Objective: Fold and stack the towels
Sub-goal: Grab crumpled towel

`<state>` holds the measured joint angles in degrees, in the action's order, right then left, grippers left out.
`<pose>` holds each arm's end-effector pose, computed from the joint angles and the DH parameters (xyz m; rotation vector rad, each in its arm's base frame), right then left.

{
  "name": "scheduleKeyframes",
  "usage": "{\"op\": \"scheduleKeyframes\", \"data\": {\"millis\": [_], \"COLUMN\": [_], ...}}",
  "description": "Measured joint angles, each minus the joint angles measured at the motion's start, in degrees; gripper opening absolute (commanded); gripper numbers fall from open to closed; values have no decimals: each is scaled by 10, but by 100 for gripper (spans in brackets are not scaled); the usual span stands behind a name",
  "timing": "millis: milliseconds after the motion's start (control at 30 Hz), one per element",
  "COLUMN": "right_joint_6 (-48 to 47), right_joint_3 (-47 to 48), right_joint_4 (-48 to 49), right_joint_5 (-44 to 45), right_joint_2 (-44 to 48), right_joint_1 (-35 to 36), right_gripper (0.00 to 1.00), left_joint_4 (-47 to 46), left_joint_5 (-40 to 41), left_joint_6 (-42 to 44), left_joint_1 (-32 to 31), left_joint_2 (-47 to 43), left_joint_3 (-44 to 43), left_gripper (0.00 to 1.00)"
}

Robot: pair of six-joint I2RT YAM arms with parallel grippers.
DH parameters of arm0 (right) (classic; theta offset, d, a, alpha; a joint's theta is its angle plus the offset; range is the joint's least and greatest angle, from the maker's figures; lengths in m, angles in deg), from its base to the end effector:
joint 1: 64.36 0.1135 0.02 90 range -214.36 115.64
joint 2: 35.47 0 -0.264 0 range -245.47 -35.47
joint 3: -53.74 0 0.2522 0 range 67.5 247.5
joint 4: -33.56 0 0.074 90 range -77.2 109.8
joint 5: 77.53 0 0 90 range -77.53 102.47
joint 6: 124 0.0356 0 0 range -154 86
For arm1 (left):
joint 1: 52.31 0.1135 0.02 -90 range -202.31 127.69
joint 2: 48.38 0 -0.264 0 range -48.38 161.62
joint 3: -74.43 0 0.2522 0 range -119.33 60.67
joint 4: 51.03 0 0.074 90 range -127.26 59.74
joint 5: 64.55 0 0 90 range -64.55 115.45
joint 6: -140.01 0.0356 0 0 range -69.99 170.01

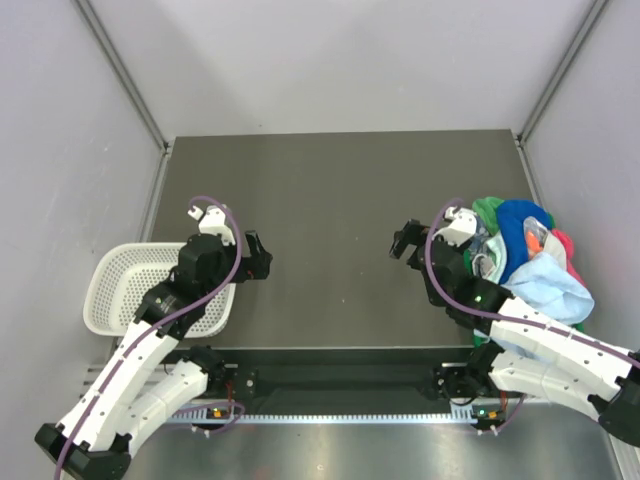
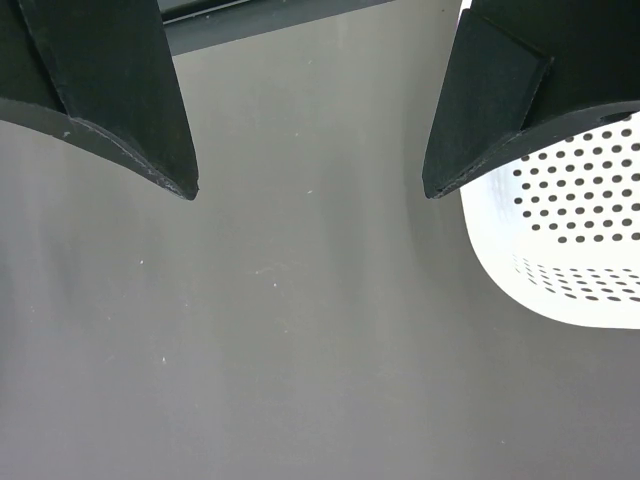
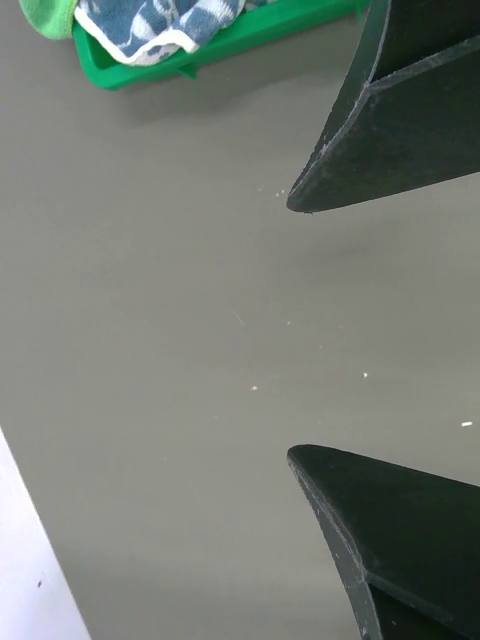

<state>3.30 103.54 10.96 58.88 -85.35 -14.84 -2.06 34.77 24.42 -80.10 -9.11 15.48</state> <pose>0.1449 0.1301 0.2770 0.3152 1.8207 0.2597 0.1339 -0.0640 0.3121 -0.0598 2.0984 -0.3989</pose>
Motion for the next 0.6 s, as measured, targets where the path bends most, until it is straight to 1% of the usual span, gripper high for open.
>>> {"op": "scheduleKeyframes", "data": {"millis": [100, 200, 367, 433, 600], "right_joint_6": [5, 24, 101, 128, 150], "right_joint_3": [7, 45, 150, 175, 189], "right_joint_4": [-24, -86, -252, -305, -411], "right_joint_5": [8, 35, 102, 118, 123], "right_joint_2": [-3, -18, -28, -18, 26], "right_joint_1": [0, 0, -22, -59, -208], "right_gripper": [100, 100, 100, 99, 100], "left_joint_4": [0, 0, 0, 0, 0], "left_joint_5": [-1, -3, -5, -5, -5], "left_joint_6": [0, 0, 0, 0, 0], "left_joint_1": [0, 0, 0, -1, -1], "left_joint_2": [0, 0, 0, 0, 4], "left_joint_3": [0, 0, 0, 0, 0], "left_gripper": [98, 98, 98, 98, 98]}}
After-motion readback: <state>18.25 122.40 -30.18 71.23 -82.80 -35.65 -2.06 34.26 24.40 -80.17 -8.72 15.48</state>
